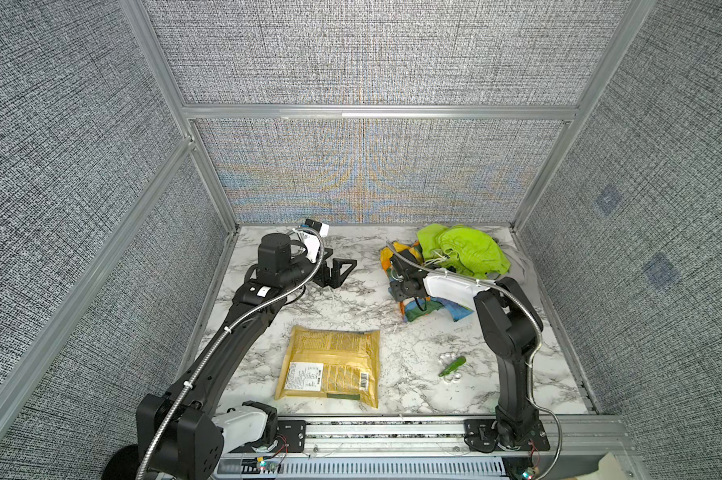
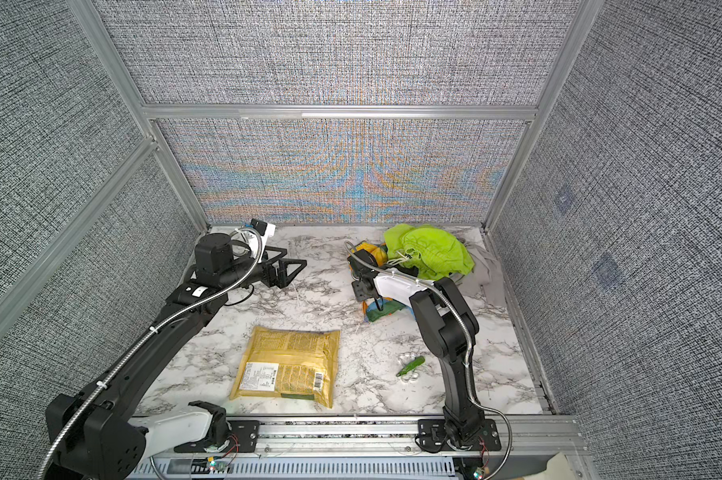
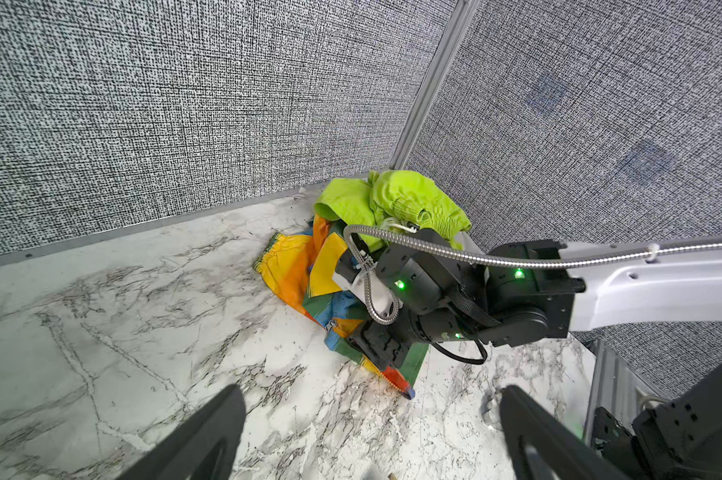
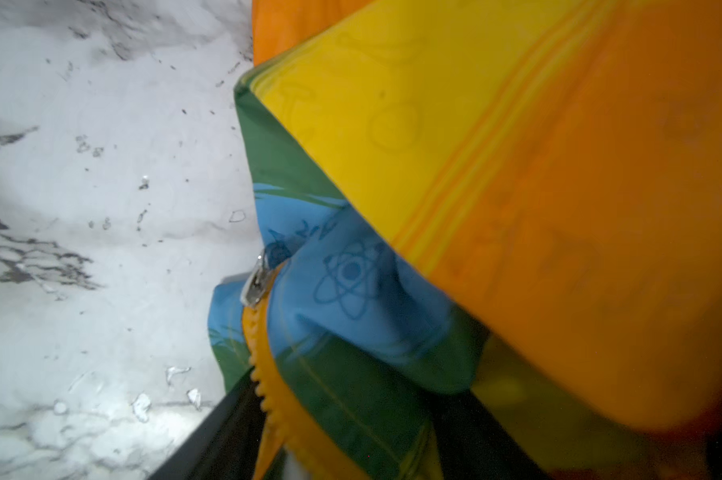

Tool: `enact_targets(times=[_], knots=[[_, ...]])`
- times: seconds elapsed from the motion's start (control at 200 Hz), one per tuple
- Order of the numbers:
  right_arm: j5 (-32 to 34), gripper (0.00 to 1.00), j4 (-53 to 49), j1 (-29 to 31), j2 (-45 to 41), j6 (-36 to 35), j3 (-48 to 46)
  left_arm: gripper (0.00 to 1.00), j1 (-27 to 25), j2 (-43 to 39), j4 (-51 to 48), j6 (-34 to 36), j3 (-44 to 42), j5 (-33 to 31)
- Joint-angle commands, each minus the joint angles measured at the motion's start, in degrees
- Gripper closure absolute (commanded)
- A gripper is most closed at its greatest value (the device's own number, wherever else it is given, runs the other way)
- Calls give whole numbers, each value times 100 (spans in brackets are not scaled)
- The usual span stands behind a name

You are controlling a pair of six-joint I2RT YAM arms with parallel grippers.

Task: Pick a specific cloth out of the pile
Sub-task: 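Close the right gripper on the rainbow jacket's zipper edge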

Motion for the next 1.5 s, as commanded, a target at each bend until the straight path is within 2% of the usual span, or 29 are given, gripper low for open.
enact_targets(times=[0.0, 0.135, 0.2, 0.28, 0.676, 1.016, 1.186, 1.496], knots=[[-4, 51, 5, 25, 64, 16, -46, 1, -10, -11, 133, -37, -3, -6], [51, 80, 107, 50, -74, 24, -147, 1, -19, 14, 130, -46, -2, -1], [41, 87, 175, 74, -220, 24, -211, 1, -19, 16, 128, -46, -2, 4], [-9, 91, 201, 86, -389, 24, -246, 1, -28, 18, 134, -46, -2, 12], [-283, 94, 186, 126, -1166, 75, -183, 1, -41, 25, 133, -36, -11, -5], [22, 94, -59, 107, -1766, 239, 147, 1, -63, 20, 134, -36, -11, -5], [417, 95, -217, 39, -1979, 315, 337, 1, -80, 24, 151, -45, -20, -14], [263, 95, -61, -87, -2403, 315, 383, 1, -96, 58, 226, -72, -45, 109]])
